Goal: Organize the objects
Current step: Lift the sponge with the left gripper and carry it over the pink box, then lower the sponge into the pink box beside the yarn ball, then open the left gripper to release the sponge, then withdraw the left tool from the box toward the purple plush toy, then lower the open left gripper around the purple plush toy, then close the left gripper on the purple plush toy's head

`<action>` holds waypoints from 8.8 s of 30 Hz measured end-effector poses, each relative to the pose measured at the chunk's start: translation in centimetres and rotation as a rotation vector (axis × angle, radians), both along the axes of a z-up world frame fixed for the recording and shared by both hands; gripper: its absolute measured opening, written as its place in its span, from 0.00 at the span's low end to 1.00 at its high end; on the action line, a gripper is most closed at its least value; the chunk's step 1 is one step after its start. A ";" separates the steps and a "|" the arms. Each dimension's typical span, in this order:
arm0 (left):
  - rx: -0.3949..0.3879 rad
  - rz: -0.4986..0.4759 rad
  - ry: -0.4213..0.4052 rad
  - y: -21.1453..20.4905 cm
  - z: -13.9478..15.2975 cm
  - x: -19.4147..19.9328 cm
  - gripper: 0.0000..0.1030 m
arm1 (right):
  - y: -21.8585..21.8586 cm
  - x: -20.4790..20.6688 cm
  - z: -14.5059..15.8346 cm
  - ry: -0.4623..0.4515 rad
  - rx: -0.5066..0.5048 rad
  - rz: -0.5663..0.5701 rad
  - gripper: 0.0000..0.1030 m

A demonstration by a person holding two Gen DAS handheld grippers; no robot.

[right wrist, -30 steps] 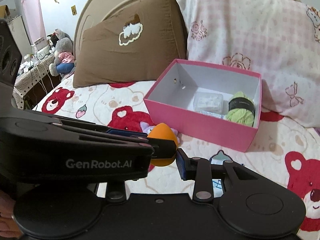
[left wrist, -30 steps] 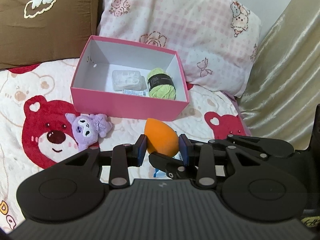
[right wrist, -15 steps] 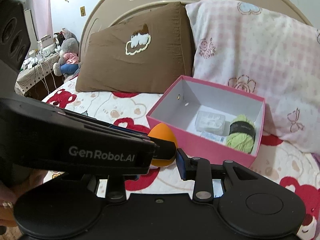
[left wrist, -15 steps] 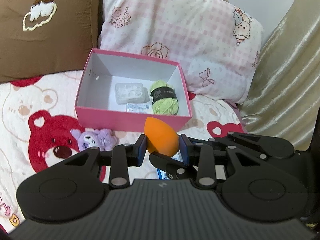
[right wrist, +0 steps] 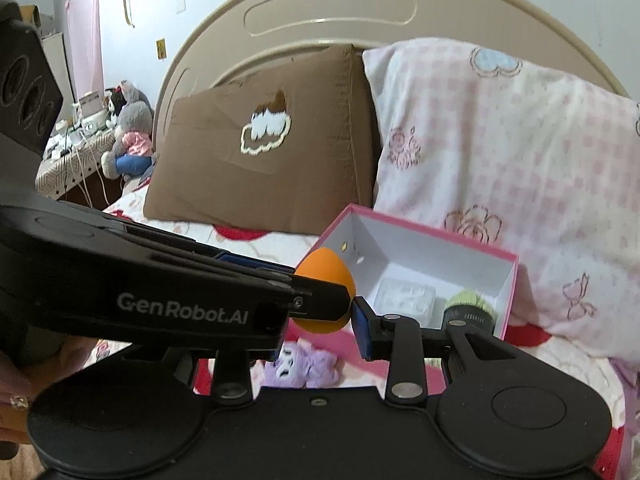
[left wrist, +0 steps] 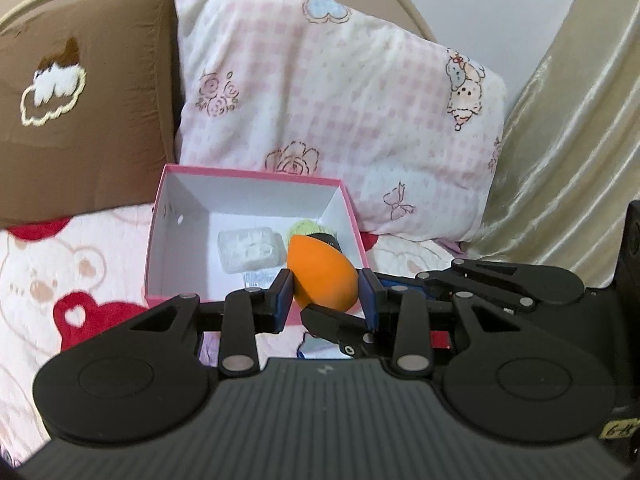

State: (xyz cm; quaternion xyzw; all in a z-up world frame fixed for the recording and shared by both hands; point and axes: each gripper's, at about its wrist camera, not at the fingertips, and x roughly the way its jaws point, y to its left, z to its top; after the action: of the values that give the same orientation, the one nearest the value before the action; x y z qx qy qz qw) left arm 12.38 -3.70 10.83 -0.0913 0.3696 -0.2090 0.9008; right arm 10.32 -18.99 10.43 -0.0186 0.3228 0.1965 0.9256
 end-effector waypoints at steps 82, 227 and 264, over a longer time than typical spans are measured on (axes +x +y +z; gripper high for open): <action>-0.251 0.127 0.289 -0.6 -19.1 24.8 0.32 | -3.2 27.7 -16.1 0.259 -0.469 0.165 0.38; -0.121 0.168 0.177 12.0 -22.6 2.8 0.73 | 7.8 6.2 -21.5 0.108 -0.112 0.184 0.92; -0.203 0.194 0.265 12.6 -26.6 4.3 0.32 | 9.1 9.9 -24.8 0.261 -0.111 0.076 0.85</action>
State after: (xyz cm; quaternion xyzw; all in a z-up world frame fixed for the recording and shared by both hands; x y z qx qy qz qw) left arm 16.69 8.95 -15.73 -0.2436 0.4515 -0.1433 0.8463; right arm 20.17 -9.86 -14.35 -0.0561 0.4501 0.2139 0.8652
